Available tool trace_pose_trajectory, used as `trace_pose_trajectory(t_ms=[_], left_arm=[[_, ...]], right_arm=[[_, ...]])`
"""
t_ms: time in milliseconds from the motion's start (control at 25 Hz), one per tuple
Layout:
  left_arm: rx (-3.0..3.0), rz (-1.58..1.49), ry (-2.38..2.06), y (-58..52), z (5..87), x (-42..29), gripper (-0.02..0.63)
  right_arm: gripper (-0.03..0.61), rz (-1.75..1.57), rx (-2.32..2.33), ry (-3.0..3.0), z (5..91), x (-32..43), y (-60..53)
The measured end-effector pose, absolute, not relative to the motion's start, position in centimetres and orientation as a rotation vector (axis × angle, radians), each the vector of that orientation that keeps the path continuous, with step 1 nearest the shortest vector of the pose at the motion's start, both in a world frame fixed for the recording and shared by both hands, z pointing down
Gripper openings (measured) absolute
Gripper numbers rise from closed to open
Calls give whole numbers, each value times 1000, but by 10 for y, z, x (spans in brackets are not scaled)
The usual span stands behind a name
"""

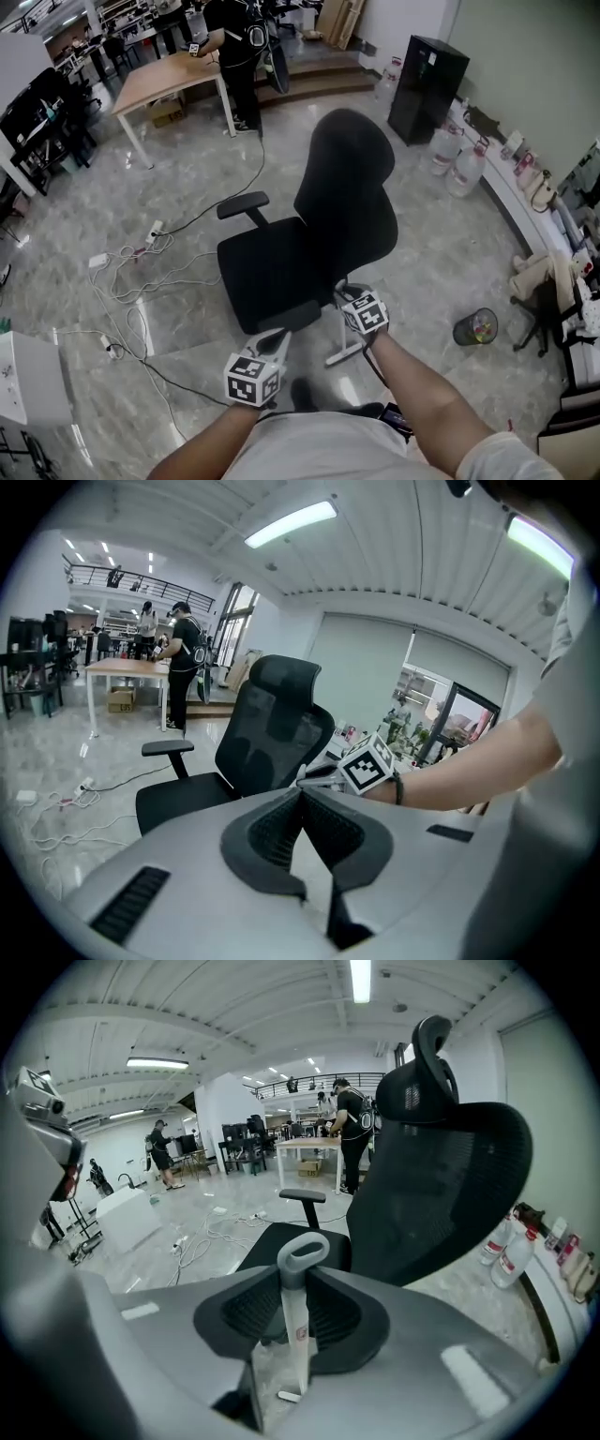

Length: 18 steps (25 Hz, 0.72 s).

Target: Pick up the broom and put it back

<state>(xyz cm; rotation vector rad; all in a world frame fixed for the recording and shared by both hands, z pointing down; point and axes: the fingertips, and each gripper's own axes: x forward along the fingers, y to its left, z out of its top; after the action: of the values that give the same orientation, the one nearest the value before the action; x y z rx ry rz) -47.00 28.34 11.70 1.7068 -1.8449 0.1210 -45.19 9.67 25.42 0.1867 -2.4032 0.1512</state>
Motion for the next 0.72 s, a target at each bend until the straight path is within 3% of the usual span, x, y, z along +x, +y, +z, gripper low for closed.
trace_pose_trajectory(t_ms=[240, 440, 720], left_arm=[[1724, 94, -1865, 275, 107, -489, 6], [1740, 89, -1855, 269, 105, -497, 7], [1834, 28, -1877, 234, 62, -503, 6]], right_arm=[[92, 195, 292, -2373, 259, -485, 73], [133, 175, 324, -2404, 239, -486, 73], [93, 123, 305, -2579, 133, -484, 105]])
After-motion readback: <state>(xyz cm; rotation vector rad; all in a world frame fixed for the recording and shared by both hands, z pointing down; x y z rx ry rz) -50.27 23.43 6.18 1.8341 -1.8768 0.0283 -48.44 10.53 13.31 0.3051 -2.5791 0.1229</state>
